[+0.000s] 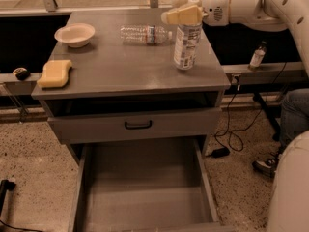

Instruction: Pick blue plastic bottle from middle drawer and place on counter

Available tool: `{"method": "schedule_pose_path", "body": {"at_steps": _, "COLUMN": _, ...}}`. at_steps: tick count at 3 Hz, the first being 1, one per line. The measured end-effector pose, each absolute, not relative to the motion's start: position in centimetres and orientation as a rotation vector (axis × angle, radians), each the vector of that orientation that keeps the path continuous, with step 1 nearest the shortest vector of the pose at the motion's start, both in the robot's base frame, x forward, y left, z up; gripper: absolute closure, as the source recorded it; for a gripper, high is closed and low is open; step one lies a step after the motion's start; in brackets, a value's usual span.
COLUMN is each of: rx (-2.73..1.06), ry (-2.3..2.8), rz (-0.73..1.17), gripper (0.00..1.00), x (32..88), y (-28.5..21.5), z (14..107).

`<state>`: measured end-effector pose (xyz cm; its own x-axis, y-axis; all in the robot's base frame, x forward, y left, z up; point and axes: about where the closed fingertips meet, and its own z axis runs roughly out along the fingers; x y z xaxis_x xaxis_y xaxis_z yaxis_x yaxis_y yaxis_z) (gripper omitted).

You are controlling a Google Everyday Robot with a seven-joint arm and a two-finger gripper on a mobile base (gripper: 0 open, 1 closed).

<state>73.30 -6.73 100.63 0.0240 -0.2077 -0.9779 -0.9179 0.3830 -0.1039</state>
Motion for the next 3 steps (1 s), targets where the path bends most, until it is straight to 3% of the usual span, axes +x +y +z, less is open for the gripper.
{"method": "schedule_pose_path", "body": {"at_steps": 3, "rx": -1.078, "ry": 1.464, "rz": 0.805, "gripper": 0.15, "x": 73.09, "y": -6.84, "z": 99.84}}
